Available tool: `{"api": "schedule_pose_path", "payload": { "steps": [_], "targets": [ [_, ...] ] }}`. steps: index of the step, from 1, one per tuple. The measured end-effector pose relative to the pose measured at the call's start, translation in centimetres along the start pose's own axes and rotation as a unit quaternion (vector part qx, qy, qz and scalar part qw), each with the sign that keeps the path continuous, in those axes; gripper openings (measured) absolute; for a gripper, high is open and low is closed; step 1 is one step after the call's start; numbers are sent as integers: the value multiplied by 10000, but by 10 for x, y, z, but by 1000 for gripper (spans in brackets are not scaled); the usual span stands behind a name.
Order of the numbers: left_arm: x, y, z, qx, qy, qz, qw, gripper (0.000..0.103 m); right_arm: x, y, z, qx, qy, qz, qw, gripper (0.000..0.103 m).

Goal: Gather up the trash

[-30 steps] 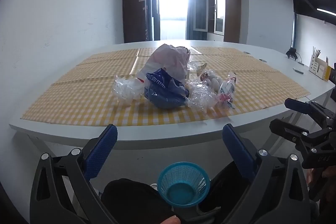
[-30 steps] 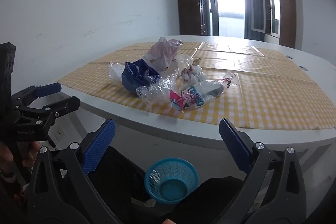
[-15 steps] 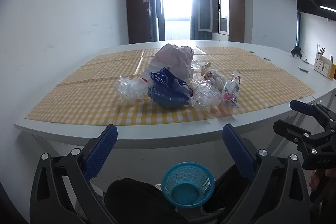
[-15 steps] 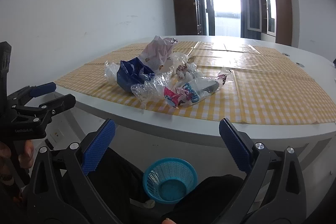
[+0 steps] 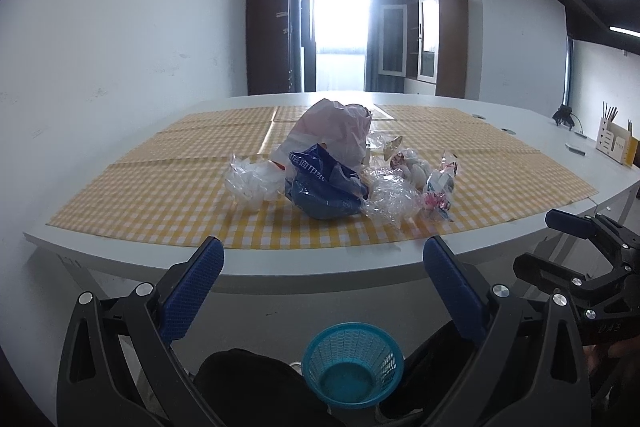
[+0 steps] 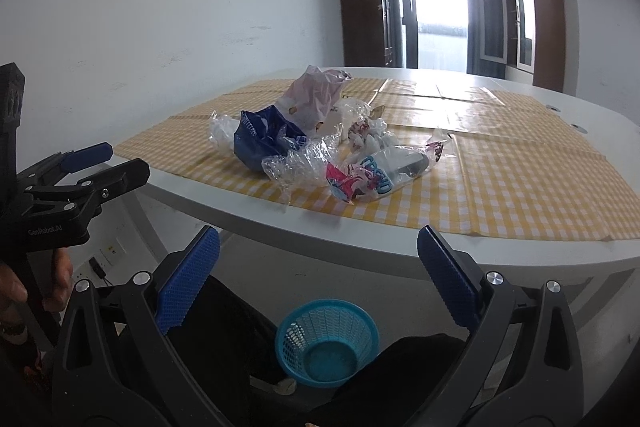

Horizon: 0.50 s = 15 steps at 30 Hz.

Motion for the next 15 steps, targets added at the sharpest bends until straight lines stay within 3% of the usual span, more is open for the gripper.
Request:
{"api": "schedule_pose_path", "payload": {
  "steps": [6, 9, 15],
  "targets": [
    [2, -3, 4, -105, 23, 148, 9998, 97, -1, 0, 0, -2, -53, 92, 9999, 94],
    [4, -5, 6, 100, 153, 168, 9997, 97, -1, -2, 1, -99, -5, 174, 9998, 94],
    [6, -8, 6, -71, 119, 275, 9995, 97, 1, -3, 5, -92, 91, 133, 9998, 95]
  ]
}}
Point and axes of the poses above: each gripper's, at about its wrist camera, not at the fingertips, and z roughly the way its jaws point, y to its left, x to its underside, the point moved 2 cm from there along z, roughly the way its jaws point, and after that the axes turned 13 degrees about -x, right-handed, at the moved point
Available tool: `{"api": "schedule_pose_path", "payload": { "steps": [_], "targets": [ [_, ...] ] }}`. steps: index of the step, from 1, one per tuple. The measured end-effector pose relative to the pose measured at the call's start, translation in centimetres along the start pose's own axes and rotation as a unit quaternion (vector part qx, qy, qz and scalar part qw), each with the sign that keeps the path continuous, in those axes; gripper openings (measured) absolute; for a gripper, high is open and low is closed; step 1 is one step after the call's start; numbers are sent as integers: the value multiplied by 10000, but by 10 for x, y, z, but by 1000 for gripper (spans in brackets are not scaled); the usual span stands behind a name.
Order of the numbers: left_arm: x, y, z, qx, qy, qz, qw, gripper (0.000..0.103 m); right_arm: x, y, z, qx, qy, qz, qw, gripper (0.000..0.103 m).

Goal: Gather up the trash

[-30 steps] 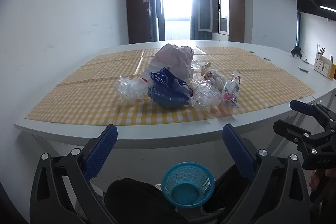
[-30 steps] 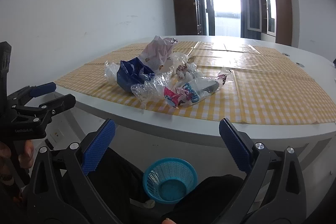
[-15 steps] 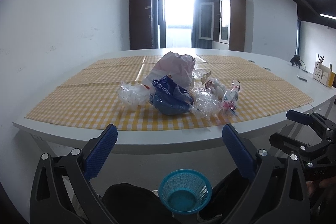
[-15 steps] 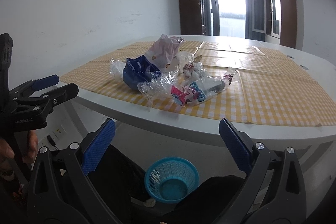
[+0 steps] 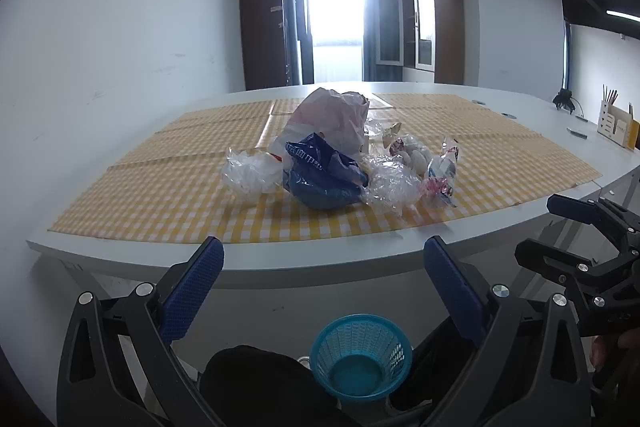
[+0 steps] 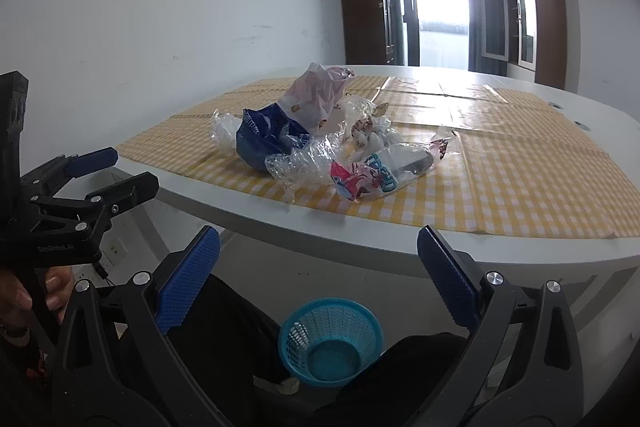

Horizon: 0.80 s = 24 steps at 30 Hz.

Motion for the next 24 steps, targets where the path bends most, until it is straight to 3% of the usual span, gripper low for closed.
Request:
{"api": "schedule_pose_path", "payload": {
  "steps": [8, 11, 17, 24],
  "targets": [
    [-3, 7, 0, 110, 8, -123, 9999, 97, -4, 4, 1, -18, -80, -46, 10000, 94],
    [-6, 12, 0, 331, -3, -127, 9994, 97, -6, 5, 5, -16, -96, -58, 9999, 95],
    [-9, 31, 15, 336, 151, -490, 9981, 97, -14, -3, 19, 13, -123, 43, 9999, 94],
    [-19, 34, 46, 455, 378, -685, 9959, 97, -22, -18, 41, 398, -99, 7, 9992, 94]
  ]
}}
Point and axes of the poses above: each gripper's, at about its wrist camera, not at the fingertips, and z roughly the way its jaws point, y to its left, x to its underside, the point moved 2 cm from there along z, roughly the way its jaws point, and after that the axes turned 13 degrees about -x, right-handed, at the moved point
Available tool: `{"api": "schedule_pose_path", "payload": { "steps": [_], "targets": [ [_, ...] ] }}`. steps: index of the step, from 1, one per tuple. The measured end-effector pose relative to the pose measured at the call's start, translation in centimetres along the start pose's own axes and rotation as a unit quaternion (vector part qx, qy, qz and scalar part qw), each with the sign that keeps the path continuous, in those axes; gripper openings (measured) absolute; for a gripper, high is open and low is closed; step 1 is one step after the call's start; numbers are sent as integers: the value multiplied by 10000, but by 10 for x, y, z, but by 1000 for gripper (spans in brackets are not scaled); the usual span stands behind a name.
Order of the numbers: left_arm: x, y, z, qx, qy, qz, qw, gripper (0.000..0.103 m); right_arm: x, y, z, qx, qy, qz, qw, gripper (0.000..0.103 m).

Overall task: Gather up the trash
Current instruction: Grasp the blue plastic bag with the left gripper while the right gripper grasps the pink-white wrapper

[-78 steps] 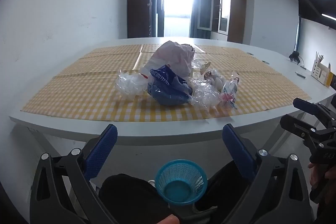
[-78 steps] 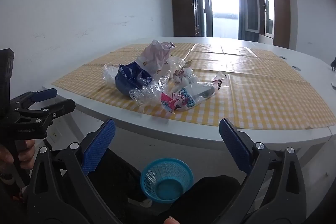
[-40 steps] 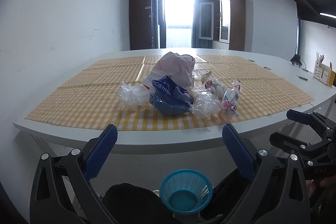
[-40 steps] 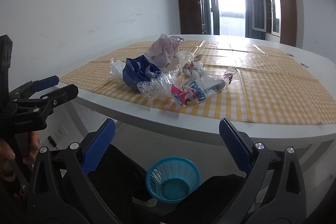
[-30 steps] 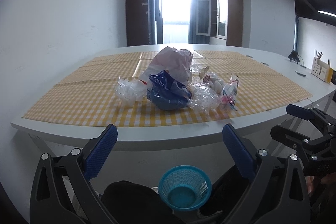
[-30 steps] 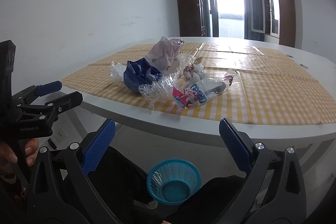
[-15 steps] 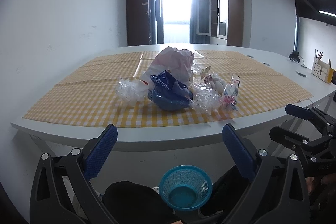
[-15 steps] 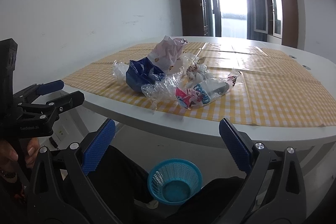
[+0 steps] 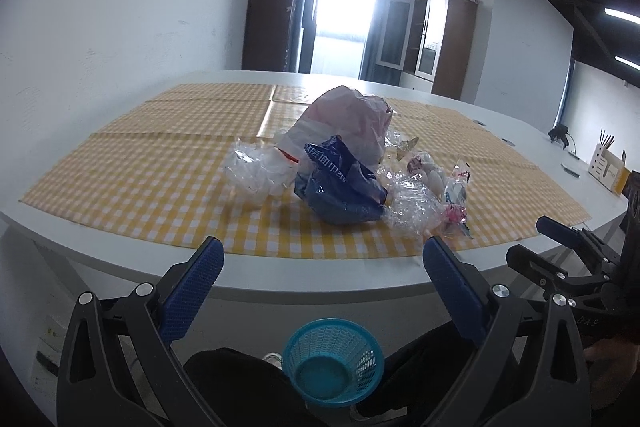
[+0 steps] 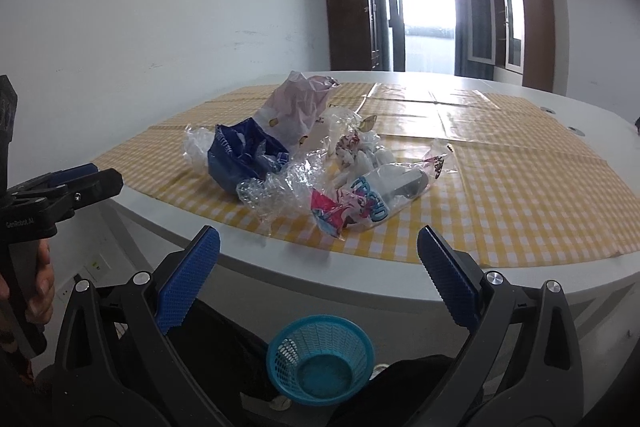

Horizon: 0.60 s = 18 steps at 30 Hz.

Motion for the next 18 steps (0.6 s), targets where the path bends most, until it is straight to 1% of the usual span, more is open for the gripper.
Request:
{"api": "schedule_pose_path", "payload": {
  "steps": [3, 5, 10, 13, 15, 17, 18],
  "targets": [
    [-7, -1, 19, 71, 185, -52, 9998, 97, -3, -6, 14, 131, 89, -55, 9999, 94],
    [-13, -2, 29, 62, 229, -43, 9997, 97, -5, -7, 25, 199, 157, -116, 9996, 94],
    [-21, -8, 57, 91, 423, -10, 9991, 97, -6, -10, 47, 256, 340, -192, 9989, 89],
    [-24, -14, 76, 130, 545, 38, 9984, 96, -5, -17, 58, 297, 473, -165, 9983, 81],
    [-27, -19, 89, 112, 604, 65, 9981, 94, -5, -22, 63, 393, 535, -161, 9977, 65],
    [-30, -25, 101, 146, 669, 90, 9976, 91, -5, -28, 67, 346, 564, -89, 9978, 60],
    [-31, -29, 107, 162, 711, 111, 9973, 89, -5, -29, 70, 286, 604, -52, 9977, 54]
  ]
}}
Point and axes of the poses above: each gripper's, at about its wrist camera, not at the fingertips, and z roughly the way its jaws point, y to its left, x to its underside, the point moved 2 cm from there along z, roughly the way its jaws point, and after that the axes turned 13 degrees about -x, right-handed, at the moved point
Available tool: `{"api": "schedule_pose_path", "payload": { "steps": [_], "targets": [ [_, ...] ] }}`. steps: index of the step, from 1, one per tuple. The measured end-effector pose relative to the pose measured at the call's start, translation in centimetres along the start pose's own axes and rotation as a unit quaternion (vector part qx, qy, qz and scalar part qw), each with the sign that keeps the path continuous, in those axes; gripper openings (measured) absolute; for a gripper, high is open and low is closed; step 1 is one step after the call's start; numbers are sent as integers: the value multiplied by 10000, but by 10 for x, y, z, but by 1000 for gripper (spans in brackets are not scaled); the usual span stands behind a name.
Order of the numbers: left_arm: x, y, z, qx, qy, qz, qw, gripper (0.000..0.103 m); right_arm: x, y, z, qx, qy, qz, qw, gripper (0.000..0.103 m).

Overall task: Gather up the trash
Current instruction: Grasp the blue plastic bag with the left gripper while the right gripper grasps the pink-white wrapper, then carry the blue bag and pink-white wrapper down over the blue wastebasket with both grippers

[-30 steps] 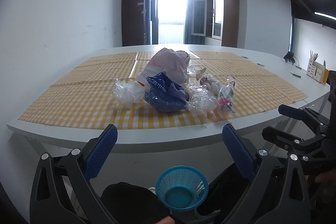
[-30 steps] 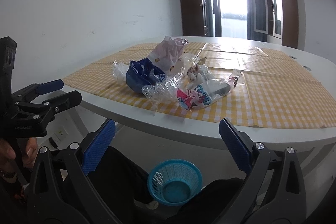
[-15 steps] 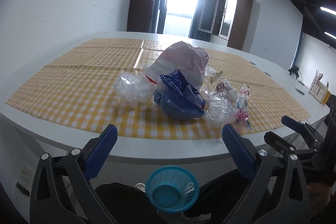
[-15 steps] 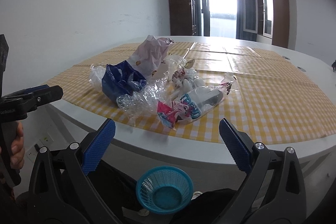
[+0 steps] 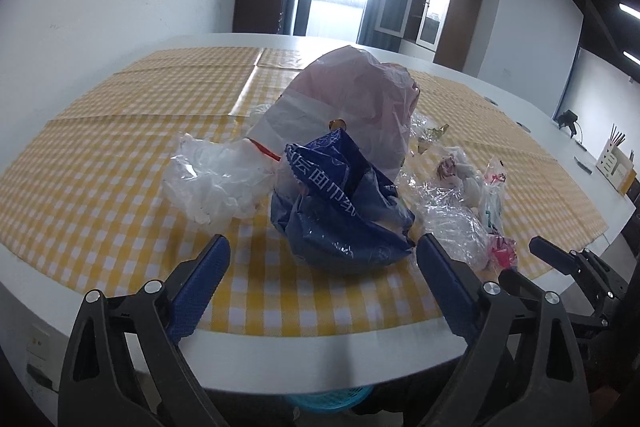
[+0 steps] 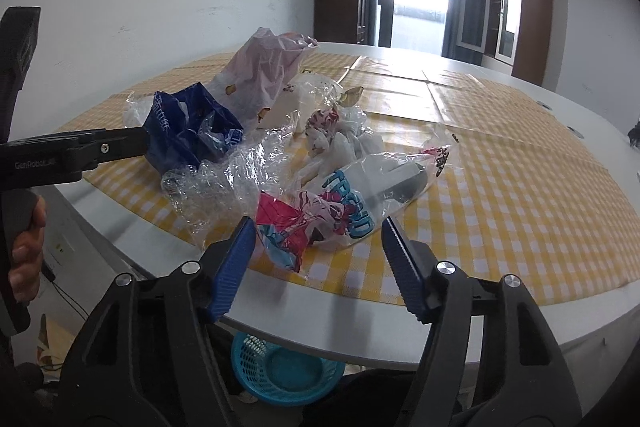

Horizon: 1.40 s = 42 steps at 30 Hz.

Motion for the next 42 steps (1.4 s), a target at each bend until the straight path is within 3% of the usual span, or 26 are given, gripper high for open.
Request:
{"api": "schedule_pose_path", "payload": {
  "steps": [1, 3, 5, 9, 10, 13, 14, 29, 35, 42],
  "targets": [
    [-2, -3, 6, 18, 41, 19, 10000, 87, 1, -1, 2, -58, 47, 22, 10000, 51],
    [-5, -10, 16, 60, 116, 77, 9999, 79, 2, -3, 7, -134, 134, 48, 9998, 30],
    [-5, -17, 24, -14, 164, 197, 9997, 59, 4, -4, 10, -127, 188, 19, 9997, 19],
    [-6, -25, 26, -154, 82, 367, 9992, 40, 6, -6, 5, -121, 126, -3, 9998, 14],
    [-6, -27, 26, -134, 89, 400, 9991, 31, 6, -6, 2, -95, 78, -9, 9999, 13],
    [-6, -31, 22, -211, -4, 472, 9987, 28, 6, -7, -8, -43, -93, -4, 9999, 10],
    [-6, -32, 19, -249, -49, 489, 9985, 19, 6, -8, -12, -27, -165, 13, 9999, 9],
    [-14, -26, -31, -308, -480, 320, 9979, 13, -3, 4, -88, -202, -881, -9, 9959, 7],
    [-8, -20, -66, -173, -643, 168, 9976, 12, -4, 15, -122, -917, -910, 141, 9915, 7],
    [21, -20, -114, -186, -858, 163, 9960, 12, 13, 33, -165, -1431, -761, -18, 9868, 7]
  ]
}}
Point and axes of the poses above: each gripper's, at about its wrist camera, not at the fingertips, and z roughly the way its jaws point, y to its left, x to its underside, the point moved 2 cm from there along z, roughly the way its jaws point, and after that the axes turned 13 degrees about -x, right-handed, at the moved point
